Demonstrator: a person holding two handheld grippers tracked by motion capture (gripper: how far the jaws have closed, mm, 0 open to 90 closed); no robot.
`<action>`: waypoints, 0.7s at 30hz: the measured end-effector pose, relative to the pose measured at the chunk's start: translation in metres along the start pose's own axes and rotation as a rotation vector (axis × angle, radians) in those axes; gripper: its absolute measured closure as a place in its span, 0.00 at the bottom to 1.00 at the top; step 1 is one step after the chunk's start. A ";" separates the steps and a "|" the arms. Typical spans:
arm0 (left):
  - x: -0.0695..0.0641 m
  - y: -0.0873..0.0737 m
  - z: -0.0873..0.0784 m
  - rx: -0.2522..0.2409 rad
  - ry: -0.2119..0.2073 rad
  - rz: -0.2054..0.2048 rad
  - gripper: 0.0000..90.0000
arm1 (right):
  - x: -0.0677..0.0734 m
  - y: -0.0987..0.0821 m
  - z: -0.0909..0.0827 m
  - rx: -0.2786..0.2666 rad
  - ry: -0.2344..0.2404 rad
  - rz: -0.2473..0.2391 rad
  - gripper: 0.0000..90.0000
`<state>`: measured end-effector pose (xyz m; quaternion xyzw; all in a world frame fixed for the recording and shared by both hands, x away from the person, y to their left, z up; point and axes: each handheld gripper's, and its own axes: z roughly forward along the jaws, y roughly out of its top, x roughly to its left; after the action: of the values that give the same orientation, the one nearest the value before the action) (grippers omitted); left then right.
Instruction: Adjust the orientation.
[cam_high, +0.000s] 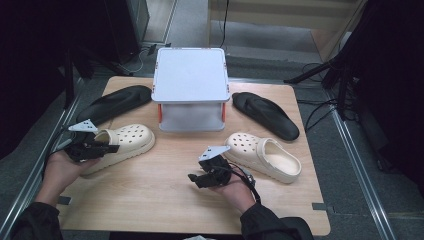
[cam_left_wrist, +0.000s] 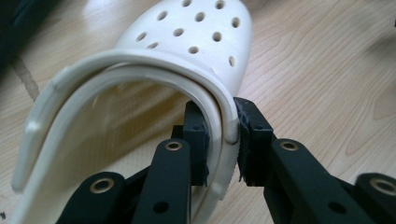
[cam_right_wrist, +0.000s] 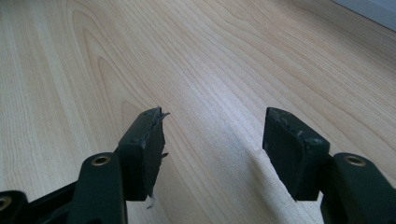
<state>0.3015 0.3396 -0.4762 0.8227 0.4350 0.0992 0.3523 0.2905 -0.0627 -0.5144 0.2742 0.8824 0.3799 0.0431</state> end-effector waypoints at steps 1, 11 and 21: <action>0.000 0.001 0.000 0.003 0.001 -0.001 0.86 | 0.000 0.000 0.000 0.000 0.000 -0.001 0.43; -0.010 0.008 -0.007 -0.011 0.018 -0.012 0.87 | -0.001 0.000 -0.003 -0.012 0.008 0.009 0.43; -0.044 0.022 -0.014 -0.038 -0.011 0.008 0.86 | -0.003 -0.002 -0.010 -0.019 -0.012 0.028 0.43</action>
<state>0.2826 0.3032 -0.4453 0.8183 0.4277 0.1044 0.3696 0.2890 -0.0715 -0.5094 0.2882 0.8746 0.3872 0.0457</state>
